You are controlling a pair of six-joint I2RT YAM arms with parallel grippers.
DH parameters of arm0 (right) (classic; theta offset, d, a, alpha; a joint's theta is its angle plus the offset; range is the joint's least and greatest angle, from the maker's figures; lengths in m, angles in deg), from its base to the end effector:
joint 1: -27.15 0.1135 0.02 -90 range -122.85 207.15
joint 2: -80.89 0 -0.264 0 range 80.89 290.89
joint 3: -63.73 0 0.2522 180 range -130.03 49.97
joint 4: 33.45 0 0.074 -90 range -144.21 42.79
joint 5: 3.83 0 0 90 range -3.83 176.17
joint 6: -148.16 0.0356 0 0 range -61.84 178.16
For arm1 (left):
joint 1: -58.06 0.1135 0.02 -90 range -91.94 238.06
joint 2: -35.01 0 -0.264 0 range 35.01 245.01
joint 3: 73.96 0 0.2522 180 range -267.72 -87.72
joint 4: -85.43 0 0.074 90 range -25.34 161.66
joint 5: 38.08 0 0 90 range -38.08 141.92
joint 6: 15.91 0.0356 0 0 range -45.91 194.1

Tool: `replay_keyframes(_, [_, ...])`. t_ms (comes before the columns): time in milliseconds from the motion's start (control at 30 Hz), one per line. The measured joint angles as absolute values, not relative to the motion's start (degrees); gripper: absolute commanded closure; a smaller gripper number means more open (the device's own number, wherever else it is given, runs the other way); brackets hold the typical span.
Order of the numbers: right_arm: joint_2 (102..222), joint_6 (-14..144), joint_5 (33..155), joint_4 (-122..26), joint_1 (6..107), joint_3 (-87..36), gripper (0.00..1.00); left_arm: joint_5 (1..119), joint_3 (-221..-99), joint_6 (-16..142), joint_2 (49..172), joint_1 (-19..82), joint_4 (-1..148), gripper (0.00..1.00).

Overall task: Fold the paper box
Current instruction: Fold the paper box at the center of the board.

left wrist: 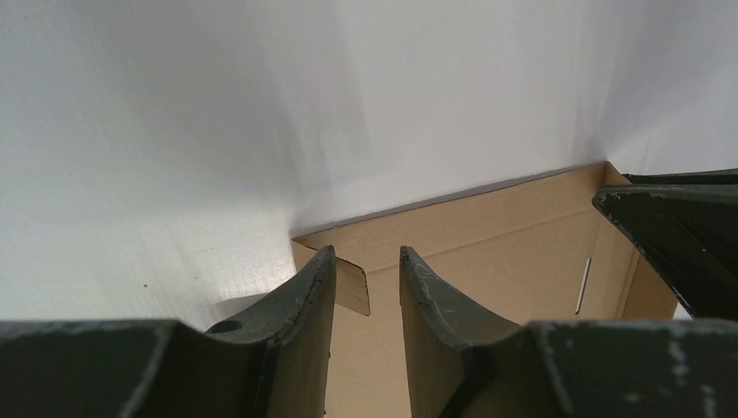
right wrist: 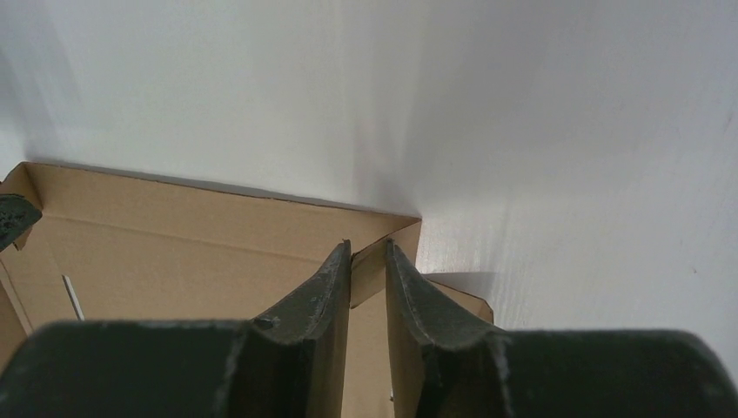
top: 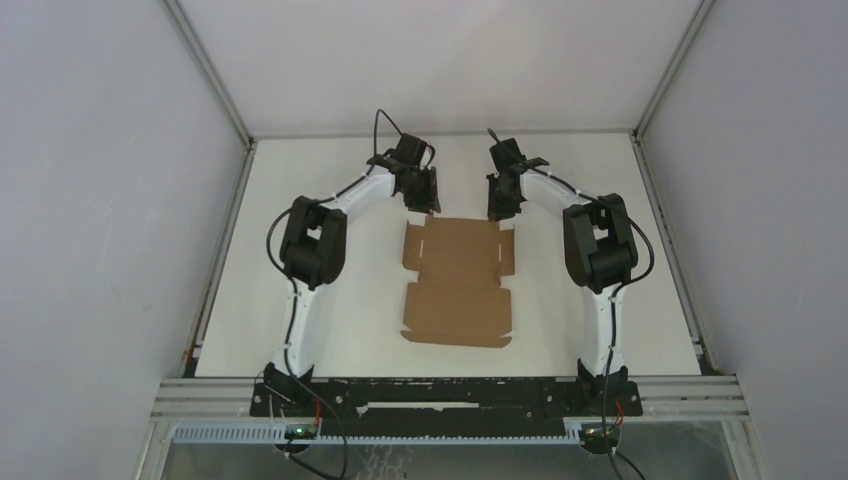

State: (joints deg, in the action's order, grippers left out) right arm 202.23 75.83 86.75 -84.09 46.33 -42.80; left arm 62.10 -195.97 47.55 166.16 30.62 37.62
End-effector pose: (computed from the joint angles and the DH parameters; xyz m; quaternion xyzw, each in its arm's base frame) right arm 0.4218 0.1471 0.1748 -0.0140 0.9770 0.0719 0.2001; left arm 0.4428 -0.2370 0.1808 0.0327 0.9547 -0.2044 0.2139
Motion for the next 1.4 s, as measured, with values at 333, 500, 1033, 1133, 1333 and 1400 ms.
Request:
replay_keyframes(333, [203.28, 76.0, 87.65, -83.55, 46.37, -43.44, 0.68, 62.16, -196.36, 47.35, 166.6, 30.44, 37.62, 0.62])
replay_keyframes(500, [203.8, 76.24, 88.37, -82.98, 46.4, -43.53, 0.66, 62.55, -196.71, 47.16, 167.28, 30.42, 37.84, 0.62])
replay_keyframes(1033, [204.66, 76.48, 89.05, -81.64, 46.42, -43.53, 0.66, 62.71, -194.5, 46.46, 167.5, 30.07, 41.23, 0.63])
replay_keyframes(1133, [204.74, 76.5, 89.05, -81.32, 46.44, -43.53, 0.66, 62.79, -193.06, 45.71, 167.5, 29.96, 43.09, 0.63])
replay_keyframes(1333, [204.96, 76.55, 89.07, -81.05, 46.44, -43.5, 0.66, 63.1, -190.72, 44.56, 166.89, 29.85, 46.67, 0.62])
replay_keyframes(1400, [204.96, 76.59, 89.16, -80.81, 46.44, -43.46, 0.66, 63.17, -189.61, 44.23, 166.43, 29.81, 47.63, 0.62])
